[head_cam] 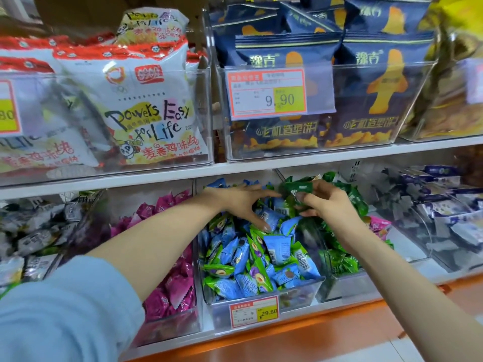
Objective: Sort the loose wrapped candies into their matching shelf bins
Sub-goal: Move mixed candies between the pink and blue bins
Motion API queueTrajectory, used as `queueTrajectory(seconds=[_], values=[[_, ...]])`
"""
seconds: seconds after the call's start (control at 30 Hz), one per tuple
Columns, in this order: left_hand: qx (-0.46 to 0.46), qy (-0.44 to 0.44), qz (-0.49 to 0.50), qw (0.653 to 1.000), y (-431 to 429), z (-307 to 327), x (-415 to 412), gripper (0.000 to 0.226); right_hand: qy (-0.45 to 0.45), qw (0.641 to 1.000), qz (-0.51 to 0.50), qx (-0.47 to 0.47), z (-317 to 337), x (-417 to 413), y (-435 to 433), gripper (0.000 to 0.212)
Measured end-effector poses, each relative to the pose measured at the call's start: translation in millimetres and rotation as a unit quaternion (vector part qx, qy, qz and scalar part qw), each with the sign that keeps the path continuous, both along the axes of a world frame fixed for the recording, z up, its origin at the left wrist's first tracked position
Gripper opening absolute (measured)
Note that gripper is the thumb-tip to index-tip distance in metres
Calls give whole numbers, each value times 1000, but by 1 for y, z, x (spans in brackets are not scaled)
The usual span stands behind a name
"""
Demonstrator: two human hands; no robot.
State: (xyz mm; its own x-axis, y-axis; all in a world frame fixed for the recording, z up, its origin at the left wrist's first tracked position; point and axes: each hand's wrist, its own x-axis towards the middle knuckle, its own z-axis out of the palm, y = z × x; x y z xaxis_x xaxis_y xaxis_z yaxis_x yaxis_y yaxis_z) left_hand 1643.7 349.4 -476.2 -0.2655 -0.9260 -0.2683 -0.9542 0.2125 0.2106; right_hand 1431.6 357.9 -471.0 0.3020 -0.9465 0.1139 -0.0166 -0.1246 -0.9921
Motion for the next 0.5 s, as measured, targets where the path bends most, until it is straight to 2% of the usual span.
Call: queueTrajectory(seconds=[0.13, 0.27, 0.4, 0.5], values=[[-12, -40, 7, 999, 5, 1, 2, 73, -6, 1000, 8, 3, -1, -1, -1, 20], [4, 62, 29, 998, 10, -3, 2, 66, 2, 1000, 14, 7, -2, -1, -3, 28], [17, 127, 50, 990, 13, -5, -3, 87, 0, 1000, 9, 6, -1, 2, -3, 28], [5, 115, 62, 991, 10, -12, -2, 82, -13, 1000, 4, 10, 0, 3, -2, 30]])
